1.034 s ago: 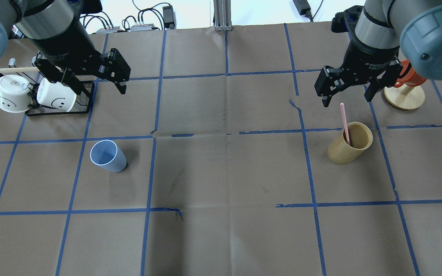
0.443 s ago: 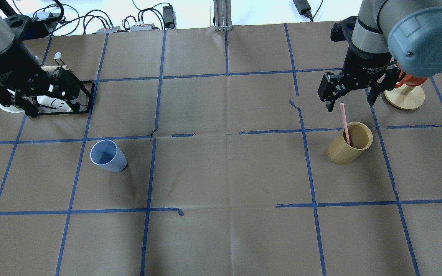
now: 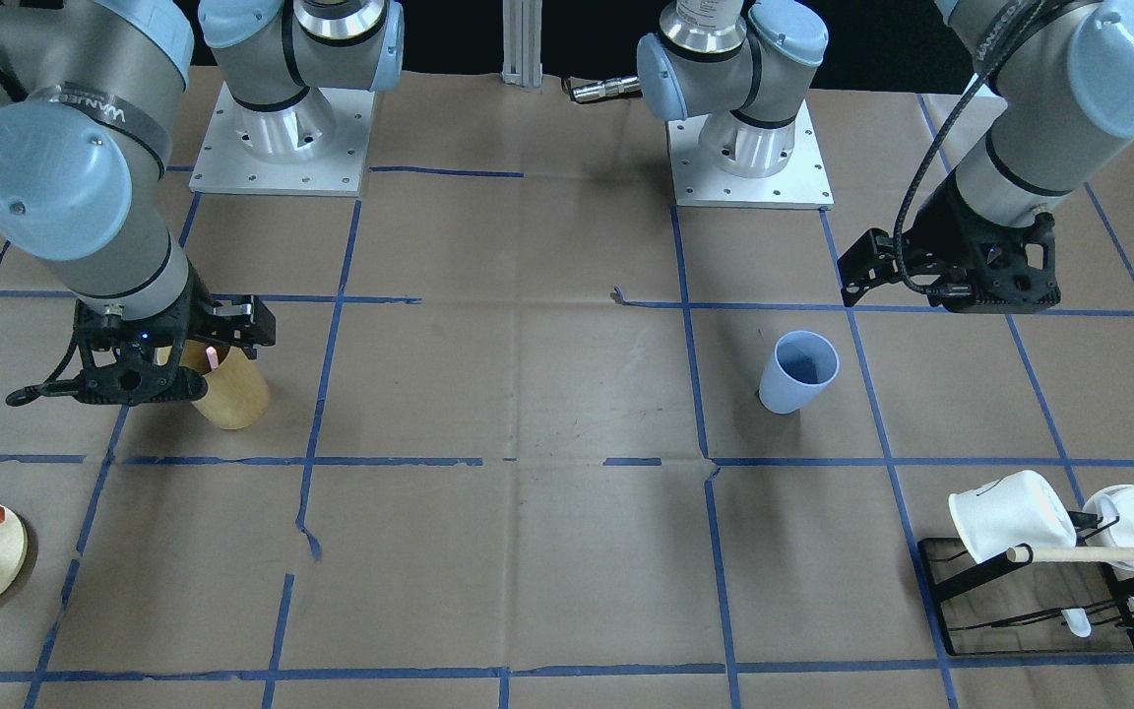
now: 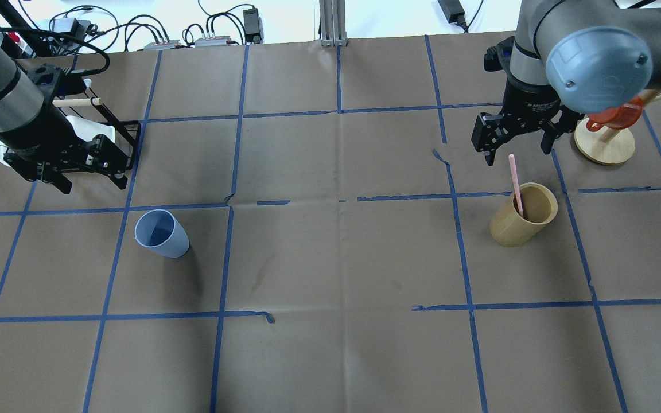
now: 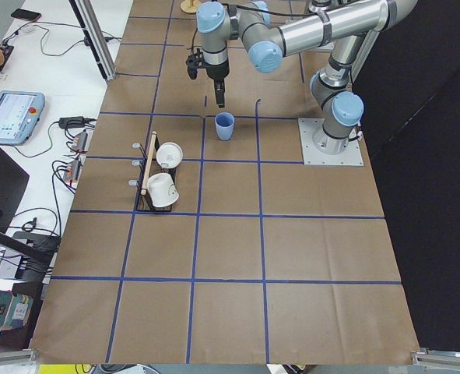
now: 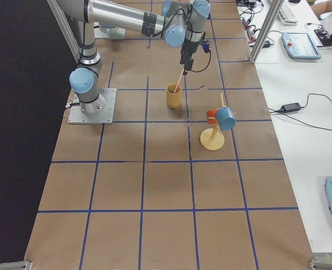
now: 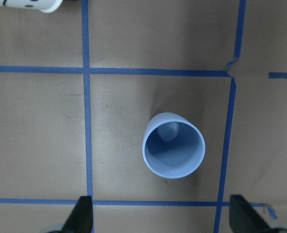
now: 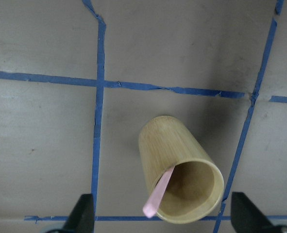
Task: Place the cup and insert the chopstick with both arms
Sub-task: 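Lower the left gripper to the blue cup while the right descends over the chopstick, then grasp the blue cup with the left gripper while the right grasps the pink chopstick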
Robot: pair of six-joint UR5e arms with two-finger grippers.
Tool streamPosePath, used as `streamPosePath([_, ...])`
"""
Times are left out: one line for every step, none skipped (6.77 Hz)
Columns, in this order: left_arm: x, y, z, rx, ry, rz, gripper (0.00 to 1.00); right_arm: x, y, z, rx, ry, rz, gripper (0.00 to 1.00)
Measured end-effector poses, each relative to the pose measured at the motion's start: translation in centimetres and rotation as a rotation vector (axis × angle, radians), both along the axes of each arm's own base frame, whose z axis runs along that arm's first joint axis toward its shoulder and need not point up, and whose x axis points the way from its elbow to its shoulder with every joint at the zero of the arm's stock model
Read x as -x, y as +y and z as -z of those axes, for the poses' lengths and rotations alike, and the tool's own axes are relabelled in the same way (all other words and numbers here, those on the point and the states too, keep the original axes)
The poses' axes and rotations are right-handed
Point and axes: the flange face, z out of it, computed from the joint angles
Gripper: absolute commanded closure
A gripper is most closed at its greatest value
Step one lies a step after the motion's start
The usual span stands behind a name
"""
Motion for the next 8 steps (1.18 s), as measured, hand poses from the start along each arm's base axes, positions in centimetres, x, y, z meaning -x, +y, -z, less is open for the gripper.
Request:
streamPosePath([-0.3, 0.5, 2.6, 0.004, -0.001, 0.001, 0.0, 0.0, -1.2, 0.7, 0.013, 0.0, -0.003, 0.0])
streamPosePath([-1.1, 1.1, 4.8, -0.011, 0.004, -0.016, 0.0, 0.0, -2.0, 1.4, 0.016, 0.002, 0.011, 0.0])
streamPosePath([-2.0, 1.3, 6.4, -0.031, 0.012, -0.036, 0.0, 0.0, -2.1, 2.0, 0.004, 0.007, 0.039, 0.0])
streamPosePath([-2.6, 1.2, 7.9, -0.054, 0.019, -0.049, 0.01, 0.1, -1.8, 2.3, -0.02, 0.014, 0.063, 0.0])
streamPosePath([-2.8, 1.3, 9.0, -0.072, 0.026, -0.055, 0.01, 0.1, -1.2, 2.2, -0.046, 0.019, 0.079, 0.0])
streamPosePath([-2.8, 1.3, 10.1, -0.086, 0.031, -0.057, 0.01, 0.1, -0.6, 1.6, -0.057, 0.023, 0.094, 0.01])
streamPosePath([-2.8, 1.1, 11.3, -0.101, 0.035, -0.057, 0.01, 0.1, -0.3, 1.2, -0.06, 0.024, 0.104, 0.13])
streamPosePath([-2.9, 0.9, 12.2, -0.116, 0.04, -0.058, 0.04, 0.0, -0.2, 1.0, -0.056, 0.023, 0.108, 0.32])
